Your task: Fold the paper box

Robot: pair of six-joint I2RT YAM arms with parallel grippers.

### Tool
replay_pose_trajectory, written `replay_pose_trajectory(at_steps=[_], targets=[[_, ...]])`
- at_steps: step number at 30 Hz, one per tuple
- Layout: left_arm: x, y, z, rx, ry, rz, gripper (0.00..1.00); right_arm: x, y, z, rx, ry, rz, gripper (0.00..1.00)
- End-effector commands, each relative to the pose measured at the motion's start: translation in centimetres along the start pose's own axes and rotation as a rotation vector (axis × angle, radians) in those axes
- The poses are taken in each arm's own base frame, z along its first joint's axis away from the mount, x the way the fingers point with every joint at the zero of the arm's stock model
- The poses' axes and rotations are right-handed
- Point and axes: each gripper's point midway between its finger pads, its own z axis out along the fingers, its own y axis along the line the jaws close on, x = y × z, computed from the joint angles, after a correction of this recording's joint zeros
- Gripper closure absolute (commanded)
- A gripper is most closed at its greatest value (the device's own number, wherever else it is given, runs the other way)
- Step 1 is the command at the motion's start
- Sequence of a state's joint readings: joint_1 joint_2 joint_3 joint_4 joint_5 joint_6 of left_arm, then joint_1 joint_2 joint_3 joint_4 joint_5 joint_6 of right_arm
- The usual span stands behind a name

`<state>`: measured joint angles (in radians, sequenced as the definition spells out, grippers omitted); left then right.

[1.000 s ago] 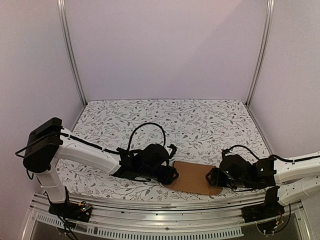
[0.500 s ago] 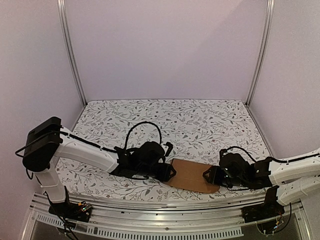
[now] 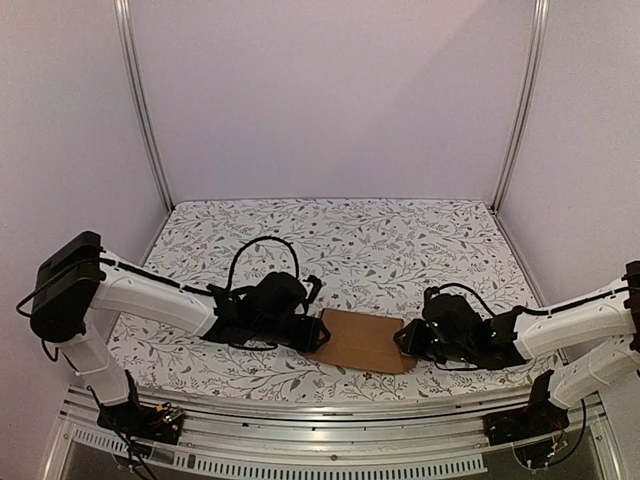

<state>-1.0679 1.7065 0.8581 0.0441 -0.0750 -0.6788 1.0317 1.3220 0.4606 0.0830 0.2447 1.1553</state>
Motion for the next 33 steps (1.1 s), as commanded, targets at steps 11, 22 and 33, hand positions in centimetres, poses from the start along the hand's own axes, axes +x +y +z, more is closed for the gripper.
replay_pose_trajectory(at_steps=[11,22,33], targets=[[0.3,5.1,-3.8,-0.075,0.009,-0.078,0.52,0.9,2.2,4.3,-0.007,0.095,-0.056,1.00],[0.1,6.7,-5.4,-0.071,-0.014,-0.148,0.28,0.4,2.0,4.9,0.006,0.094,-0.092,1.00],[0.3,6.1,-5.6,0.119,-0.052,-0.310,0.06,0.4,1.0,4.7,0.030,0.080,-0.099,1.00]])
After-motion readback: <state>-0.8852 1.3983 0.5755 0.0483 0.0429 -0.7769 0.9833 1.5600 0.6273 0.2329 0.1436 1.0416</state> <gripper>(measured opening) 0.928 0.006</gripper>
